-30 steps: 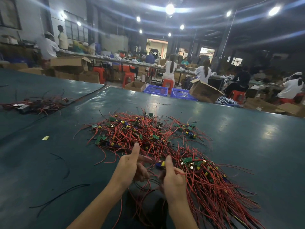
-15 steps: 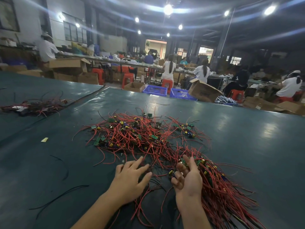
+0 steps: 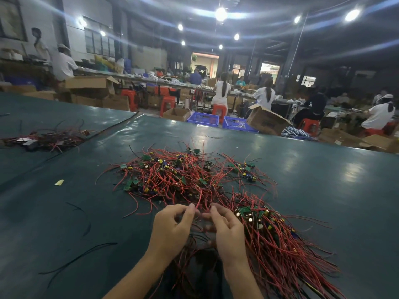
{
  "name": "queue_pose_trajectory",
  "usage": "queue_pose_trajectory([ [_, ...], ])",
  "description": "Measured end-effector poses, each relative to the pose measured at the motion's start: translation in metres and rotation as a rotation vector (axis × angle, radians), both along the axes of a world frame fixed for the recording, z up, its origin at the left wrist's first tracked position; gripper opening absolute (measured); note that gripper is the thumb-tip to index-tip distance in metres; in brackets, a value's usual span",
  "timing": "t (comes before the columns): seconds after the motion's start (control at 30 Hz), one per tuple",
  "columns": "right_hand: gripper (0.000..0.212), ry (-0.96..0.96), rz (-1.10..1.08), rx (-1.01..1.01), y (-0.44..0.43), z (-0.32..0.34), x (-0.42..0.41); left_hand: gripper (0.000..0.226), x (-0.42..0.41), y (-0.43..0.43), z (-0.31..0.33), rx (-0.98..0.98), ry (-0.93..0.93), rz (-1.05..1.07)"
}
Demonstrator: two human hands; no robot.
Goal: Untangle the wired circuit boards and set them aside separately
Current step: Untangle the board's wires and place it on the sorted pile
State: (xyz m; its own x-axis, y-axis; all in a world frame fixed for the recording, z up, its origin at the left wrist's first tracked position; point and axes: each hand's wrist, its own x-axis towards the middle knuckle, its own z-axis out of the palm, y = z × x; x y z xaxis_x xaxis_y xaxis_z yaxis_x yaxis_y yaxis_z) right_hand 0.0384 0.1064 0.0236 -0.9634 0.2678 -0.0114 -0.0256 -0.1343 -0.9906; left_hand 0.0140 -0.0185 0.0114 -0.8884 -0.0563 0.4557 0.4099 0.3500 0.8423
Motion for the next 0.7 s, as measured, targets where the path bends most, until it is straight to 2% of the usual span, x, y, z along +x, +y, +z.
queue_pose_trajectory([
  [0.07,0.018,0.047,0.06,0.027,-0.004,0.001,0.001,0.038,0.009,0.004,0.01,0.158,-0.009,-0.074],
  [0.13,0.02,0.107,0.094,-0.01,-0.007,0.003,0.002,0.042,0.014,0.007,0.015,0.235,-0.028,-0.159],
  [0.33,0.017,0.141,-0.039,-0.017,-0.003,-0.001,-0.001,0.066,0.017,0.012,0.015,0.13,-0.137,-0.31],
  [0.5,0.024,0.227,-0.045,0.028,-0.003,-0.002,0.001,0.069,0.005,0.002,0.009,0.149,-0.366,-0.227],
  [0.6,0.026,0.29,0.004,-0.015,-0.003,0.001,0.005,0.064,0.0,-0.001,0.011,0.348,-0.448,-0.232],
  [0.7,0.032,0.33,0.03,0.025,-0.004,0.002,0.008,0.05,-0.002,-0.006,0.017,0.524,-0.459,-0.262],
])
